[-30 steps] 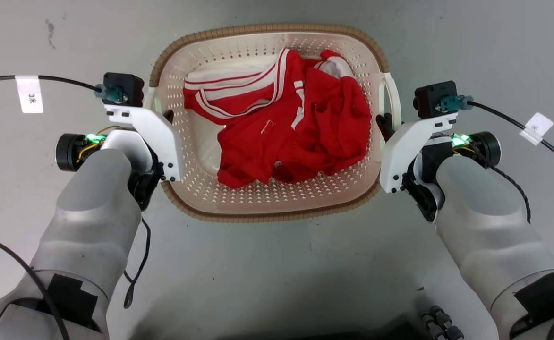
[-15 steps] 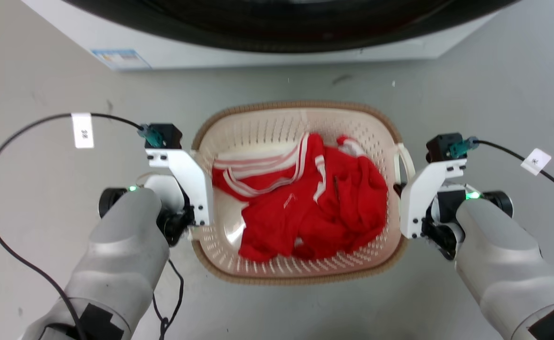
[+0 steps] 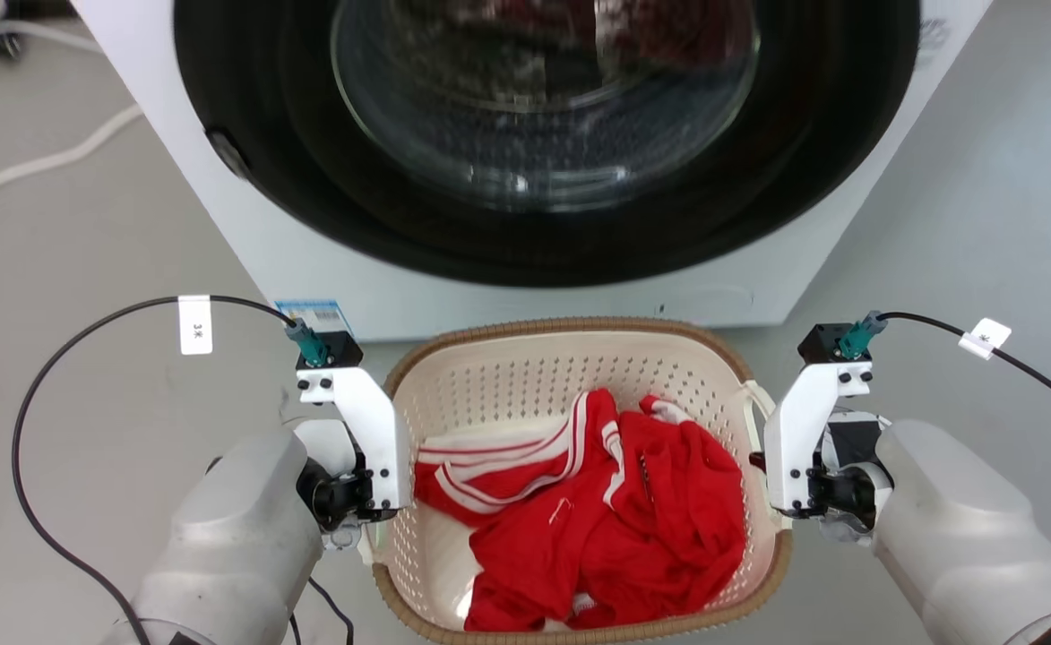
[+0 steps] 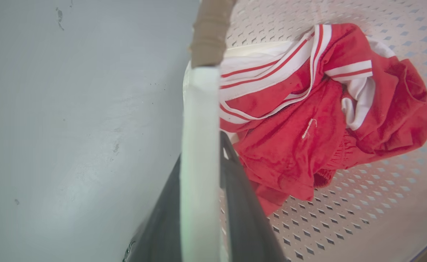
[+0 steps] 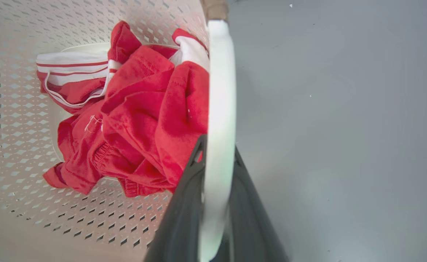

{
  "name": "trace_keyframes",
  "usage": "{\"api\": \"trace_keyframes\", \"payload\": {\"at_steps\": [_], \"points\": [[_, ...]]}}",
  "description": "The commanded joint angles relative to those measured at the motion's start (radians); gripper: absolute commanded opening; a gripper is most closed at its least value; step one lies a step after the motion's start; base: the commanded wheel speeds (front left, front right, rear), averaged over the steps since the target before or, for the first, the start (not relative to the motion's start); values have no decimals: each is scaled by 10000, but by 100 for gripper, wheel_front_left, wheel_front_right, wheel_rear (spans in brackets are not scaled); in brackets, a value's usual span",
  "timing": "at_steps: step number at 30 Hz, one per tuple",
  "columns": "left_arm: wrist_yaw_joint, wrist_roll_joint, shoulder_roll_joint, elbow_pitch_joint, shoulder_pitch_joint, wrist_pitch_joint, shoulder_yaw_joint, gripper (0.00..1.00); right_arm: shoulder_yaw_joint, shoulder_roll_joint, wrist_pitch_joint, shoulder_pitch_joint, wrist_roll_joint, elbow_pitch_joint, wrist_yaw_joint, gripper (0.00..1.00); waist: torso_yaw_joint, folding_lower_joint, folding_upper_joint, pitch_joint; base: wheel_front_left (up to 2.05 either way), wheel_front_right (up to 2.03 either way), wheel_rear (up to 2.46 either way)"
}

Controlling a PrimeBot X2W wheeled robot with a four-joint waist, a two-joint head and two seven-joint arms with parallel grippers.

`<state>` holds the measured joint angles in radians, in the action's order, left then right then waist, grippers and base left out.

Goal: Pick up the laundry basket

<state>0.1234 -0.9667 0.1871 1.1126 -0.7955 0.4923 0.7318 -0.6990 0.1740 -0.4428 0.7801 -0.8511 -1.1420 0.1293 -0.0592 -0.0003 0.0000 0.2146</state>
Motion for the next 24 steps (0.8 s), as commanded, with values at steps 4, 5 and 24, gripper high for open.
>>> {"api": "trace_keyframes", "payload": {"at_steps": [4, 5, 24], "points": [[126, -329, -43, -47, 202, 445, 193, 0, -105, 91, -766, -131, -342, -101, 25, 0, 52, 3, 0, -1302, 0, 0, 0], [126, -386, -28, -40, 204, 560, 230, 0, -104, 105, -955, -108, -418, -143, 25, 0, 51, 3, 0, -1387, 0, 0, 0], [127, -1298, -328, 277, 1088, 999, 574, 0, -332, -216, -1947, -583, -898, -718, 24, 0, -17, 3, 0, -2339, 0, 0, 0]]}}
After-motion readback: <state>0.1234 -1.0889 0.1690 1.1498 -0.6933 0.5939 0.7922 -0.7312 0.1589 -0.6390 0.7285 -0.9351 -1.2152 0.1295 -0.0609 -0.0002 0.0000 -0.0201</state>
